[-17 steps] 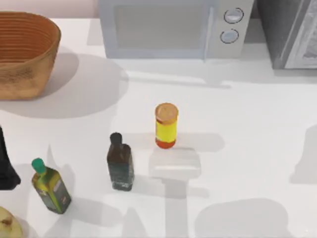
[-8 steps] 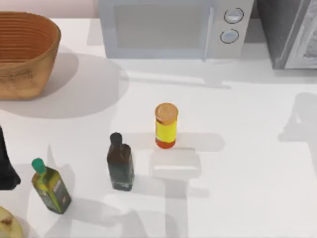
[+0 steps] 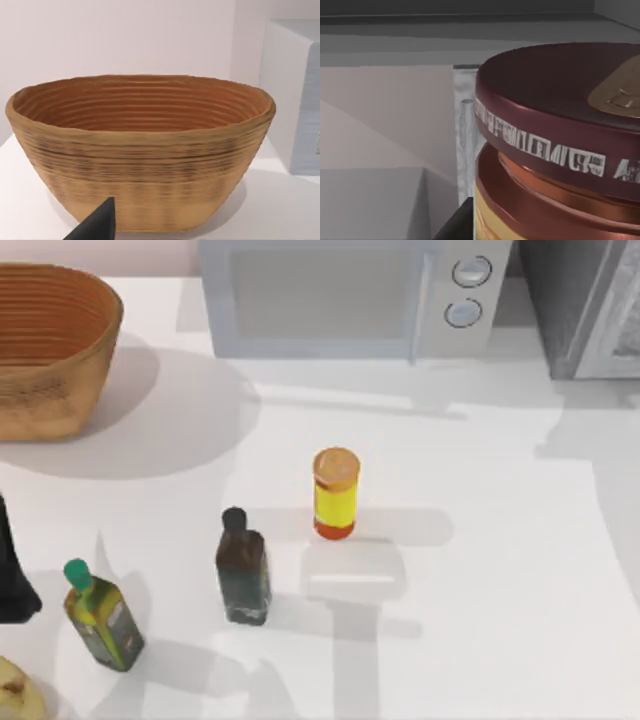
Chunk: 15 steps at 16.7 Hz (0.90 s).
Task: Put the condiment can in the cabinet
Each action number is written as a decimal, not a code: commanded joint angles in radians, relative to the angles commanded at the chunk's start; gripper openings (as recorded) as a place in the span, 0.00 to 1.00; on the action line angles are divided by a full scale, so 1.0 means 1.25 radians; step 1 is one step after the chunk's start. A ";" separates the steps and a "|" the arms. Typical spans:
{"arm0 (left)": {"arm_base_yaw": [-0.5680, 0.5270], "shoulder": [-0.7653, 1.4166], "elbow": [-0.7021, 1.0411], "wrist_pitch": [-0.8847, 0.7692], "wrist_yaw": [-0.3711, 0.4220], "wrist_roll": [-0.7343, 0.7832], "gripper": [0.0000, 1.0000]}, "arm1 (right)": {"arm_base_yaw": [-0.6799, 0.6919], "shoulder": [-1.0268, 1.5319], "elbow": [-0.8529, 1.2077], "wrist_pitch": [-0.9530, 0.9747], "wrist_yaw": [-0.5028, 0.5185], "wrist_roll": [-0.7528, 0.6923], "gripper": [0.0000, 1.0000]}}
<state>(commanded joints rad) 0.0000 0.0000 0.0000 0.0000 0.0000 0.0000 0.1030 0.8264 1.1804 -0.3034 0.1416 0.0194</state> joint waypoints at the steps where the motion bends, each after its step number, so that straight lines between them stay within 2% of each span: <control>1: 0.000 0.000 0.000 0.000 0.000 0.000 1.00 | 0.004 0.035 0.049 -0.013 0.006 0.000 0.00; 9: 0.000 0.000 0.000 0.000 0.000 0.000 1.00 | 0.049 0.332 0.452 -0.133 0.045 0.005 0.00; 15: 0.000 0.000 0.000 0.000 0.000 0.000 1.00 | 0.071 0.421 0.548 -0.171 0.048 -0.001 0.00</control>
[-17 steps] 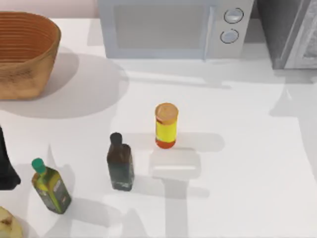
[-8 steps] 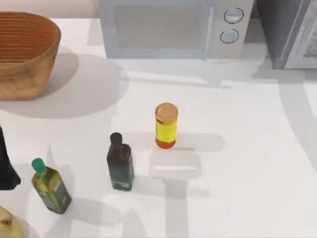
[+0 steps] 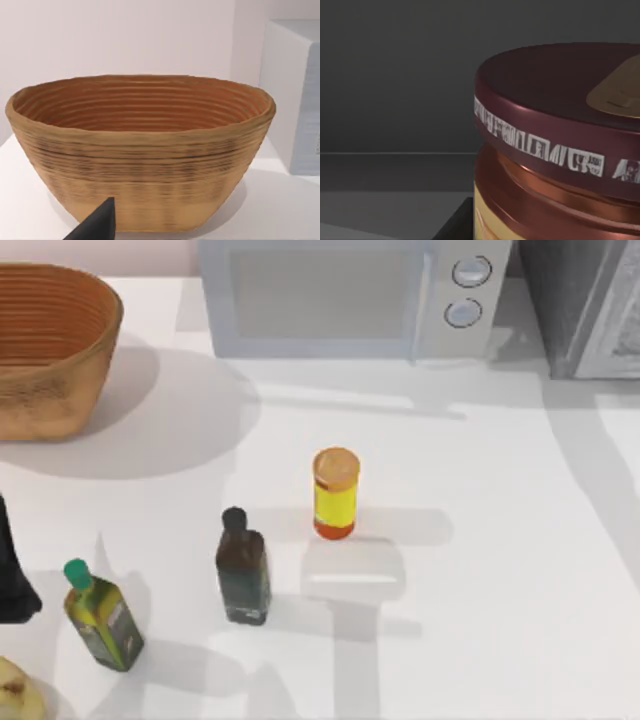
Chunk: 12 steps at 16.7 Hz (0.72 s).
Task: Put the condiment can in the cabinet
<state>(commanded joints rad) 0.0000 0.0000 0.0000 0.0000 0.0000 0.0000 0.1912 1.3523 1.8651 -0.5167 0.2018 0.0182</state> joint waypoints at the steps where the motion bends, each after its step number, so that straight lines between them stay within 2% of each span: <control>1: 0.000 0.000 0.000 0.000 0.000 0.000 1.00 | 0.000 0.000 0.000 0.000 0.000 0.000 0.00; 5: 0.000 0.000 0.000 0.000 0.000 0.000 1.00 | -0.003 0.008 0.004 0.001 -0.002 0.002 0.00; 12: 0.000 0.000 0.000 0.000 0.000 0.000 1.00 | -0.022 0.137 0.114 0.018 -0.020 0.001 0.00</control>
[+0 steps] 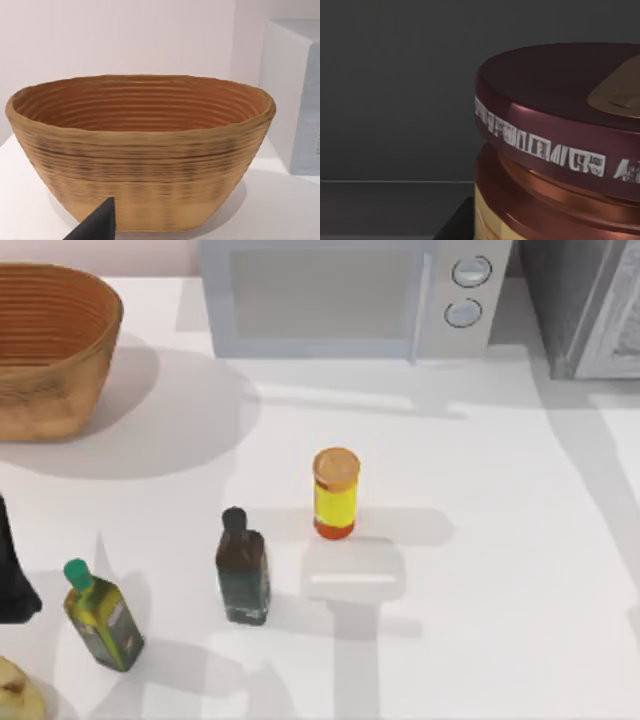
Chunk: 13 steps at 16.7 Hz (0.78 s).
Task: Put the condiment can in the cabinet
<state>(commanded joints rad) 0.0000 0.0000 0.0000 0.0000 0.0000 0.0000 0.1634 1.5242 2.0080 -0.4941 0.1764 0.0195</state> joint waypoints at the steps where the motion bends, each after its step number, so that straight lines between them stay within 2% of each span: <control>1: 0.000 0.000 0.000 0.000 0.000 0.000 1.00 | -0.003 0.018 0.016 0.003 -0.003 0.000 0.00; 13: 0.000 0.000 0.000 0.000 0.000 0.000 1.00 | -0.042 0.240 0.204 0.038 -0.032 0.000 0.00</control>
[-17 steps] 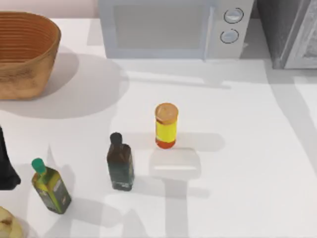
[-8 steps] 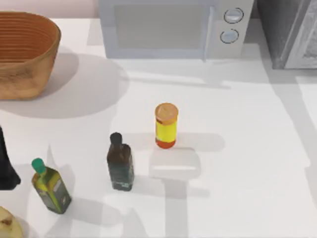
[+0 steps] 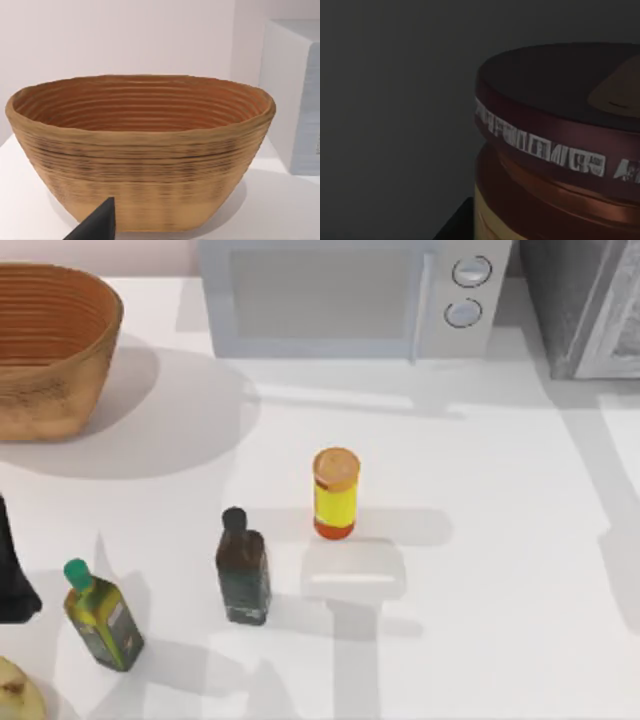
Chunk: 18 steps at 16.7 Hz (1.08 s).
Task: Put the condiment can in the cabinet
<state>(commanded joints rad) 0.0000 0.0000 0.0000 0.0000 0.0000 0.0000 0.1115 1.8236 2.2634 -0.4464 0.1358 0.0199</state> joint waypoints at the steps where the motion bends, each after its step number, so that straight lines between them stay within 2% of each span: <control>1: 0.000 0.000 0.000 0.000 0.000 0.000 1.00 | -0.004 0.019 0.015 0.004 -0.004 0.000 0.00; 7: 0.000 0.000 0.000 0.000 0.000 0.000 1.00 | -0.007 0.036 0.029 0.008 -0.009 0.000 0.00; 18: 0.000 0.000 0.000 0.000 0.000 0.000 1.00 | -0.007 0.036 0.029 0.008 -0.009 0.000 0.83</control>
<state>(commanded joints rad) 0.0000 0.0000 0.0000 0.0000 0.0000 0.0000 0.1028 1.8683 2.2996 -0.4365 0.1248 0.0198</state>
